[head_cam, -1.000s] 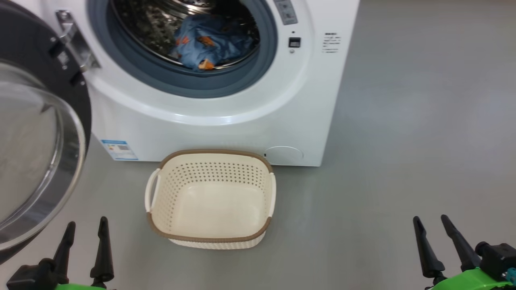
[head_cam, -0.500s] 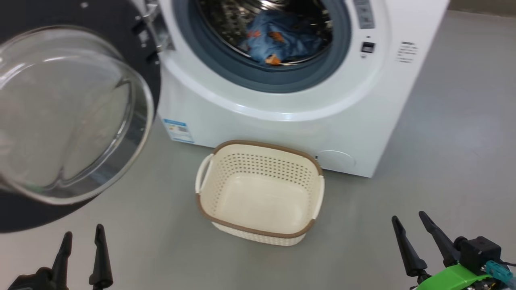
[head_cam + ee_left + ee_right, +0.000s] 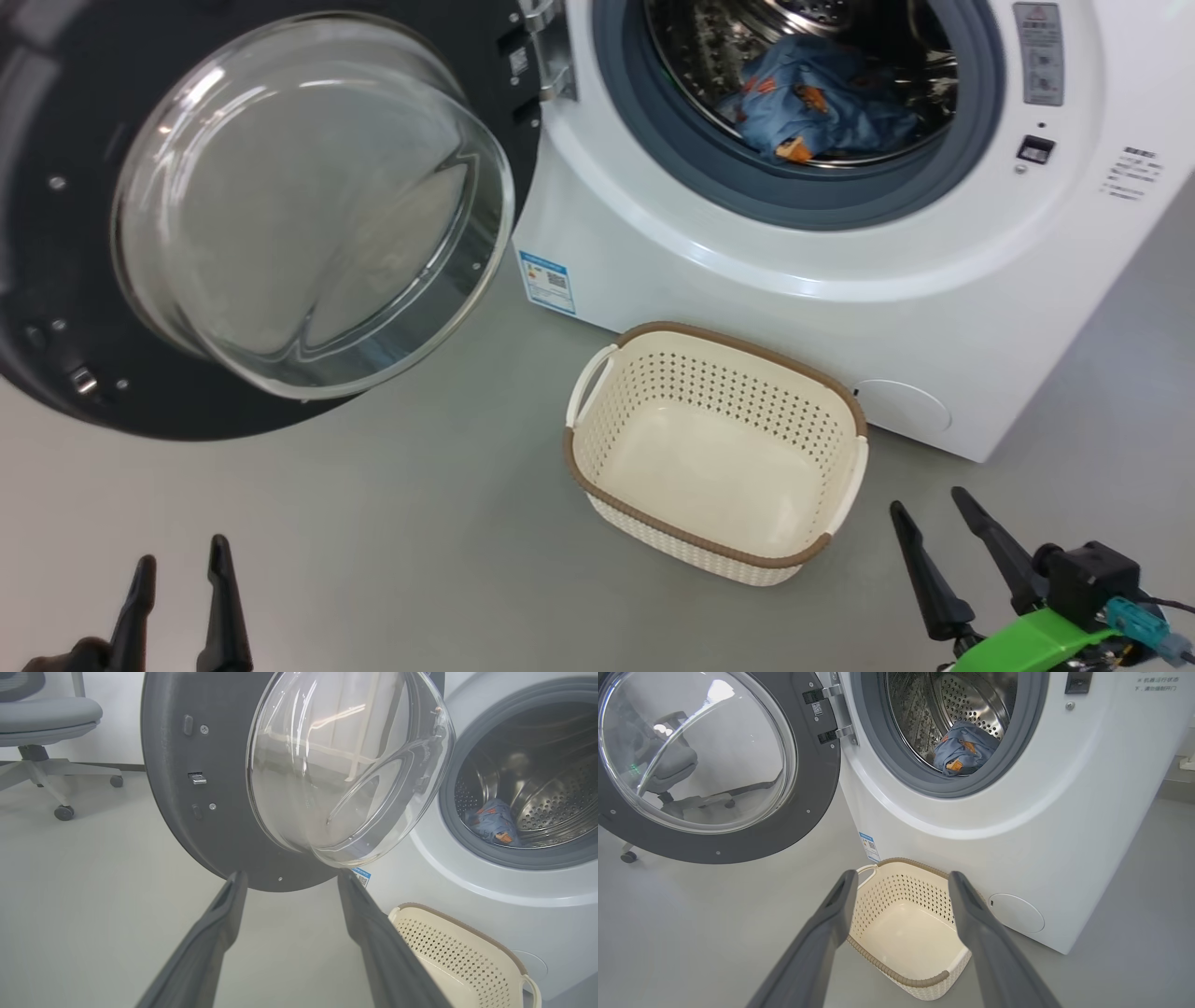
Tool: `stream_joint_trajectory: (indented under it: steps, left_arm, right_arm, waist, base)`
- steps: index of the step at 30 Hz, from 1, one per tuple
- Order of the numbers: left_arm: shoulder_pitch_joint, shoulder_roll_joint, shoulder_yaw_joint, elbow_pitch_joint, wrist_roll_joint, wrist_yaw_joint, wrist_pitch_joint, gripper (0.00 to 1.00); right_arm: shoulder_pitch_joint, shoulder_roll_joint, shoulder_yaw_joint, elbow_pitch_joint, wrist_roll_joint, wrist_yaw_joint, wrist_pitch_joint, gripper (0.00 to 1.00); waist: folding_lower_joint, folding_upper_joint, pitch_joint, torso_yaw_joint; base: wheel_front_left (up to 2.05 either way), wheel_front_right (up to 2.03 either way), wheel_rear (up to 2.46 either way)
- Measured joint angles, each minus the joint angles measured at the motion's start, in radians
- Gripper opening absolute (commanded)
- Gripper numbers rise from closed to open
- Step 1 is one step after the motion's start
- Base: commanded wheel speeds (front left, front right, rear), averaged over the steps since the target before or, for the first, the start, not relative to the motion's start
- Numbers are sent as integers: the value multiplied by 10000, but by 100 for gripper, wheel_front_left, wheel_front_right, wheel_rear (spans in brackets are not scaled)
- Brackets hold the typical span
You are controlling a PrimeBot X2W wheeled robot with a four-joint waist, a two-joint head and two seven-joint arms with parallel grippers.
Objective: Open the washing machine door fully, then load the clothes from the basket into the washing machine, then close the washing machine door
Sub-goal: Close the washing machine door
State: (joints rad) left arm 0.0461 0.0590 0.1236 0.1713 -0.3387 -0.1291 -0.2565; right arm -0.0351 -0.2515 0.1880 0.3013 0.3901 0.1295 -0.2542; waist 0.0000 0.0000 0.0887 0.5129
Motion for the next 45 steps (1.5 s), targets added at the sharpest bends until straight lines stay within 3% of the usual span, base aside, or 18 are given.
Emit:
stream_joint_trajectory:
  steps: [16, 17, 18, 19, 20, 27, 31, 38, 45]
  left_arm:
    - [198, -198, 447, -209, -234, 0, 0, 100]
    - [190, -203, 477, -238, -334, 0, 0, 85]
    - [169, -207, 516, -276, -414, 0, 0, 45]
    - [140, -209, 571, -334, -454, 0, 0, 27]
    - [103, -205, 662, -403, -456, 2, 0, 1]
    - [-834, 518, 1450, -849, -1035, 2, 0, 0]
    - [-1876, 1419, 2104, -984, -1935, 2, -2, 0]
    - [-3760, 3312, 2876, 79, -4558, 2, -4, 0]
    - [-5645, 4932, 2696, 2625, -8130, 4, 259, 0]
  right_arm:
    - [-576, -207, 491, 194, 102, 0, 0, 100]
    - [-575, -205, 489, 194, 102, 0, 0, 100]
    - [-570, -201, 485, 197, 102, 0, 0, 100]
    - [-560, -196, 472, 197, 102, 0, 0, 100]
    - [-556, -186, 449, 196, 102, 0, 0, 100]
    - [-468, -38, 174, 130, 100, 0, 0, 100]
    - [-315, -36, 77, 67, 79, 0, 0, 100]
    - [-323, -42, -4, 2, 52, 0, 0, 100]
    - [-435, -125, -4, -23, -42, 0, 0, 100]
  waist:
    - [0, 0, 312, 277]
    - [0, 0, 316, 273]
    - [0, 0, 316, 269]
    - [0, 0, 318, 264]
    - [0, 0, 328, 260]
    - [0, 0, 495, 249]
    - [0, 0, 715, 221]
    - [0, 0, 1185, -10]
    - [-1, 0, 1679, -277]
  base:
    - [0, 0, 0]
    - [0, 0, 0]
    - [0, 0, 0]
    - [0, 0, 0]
    - [0, 0, 0]
    - [0, 0, 0]
    - [0, 0, 0]
    - [0, 0, 0]
    - [0, 0, 0]
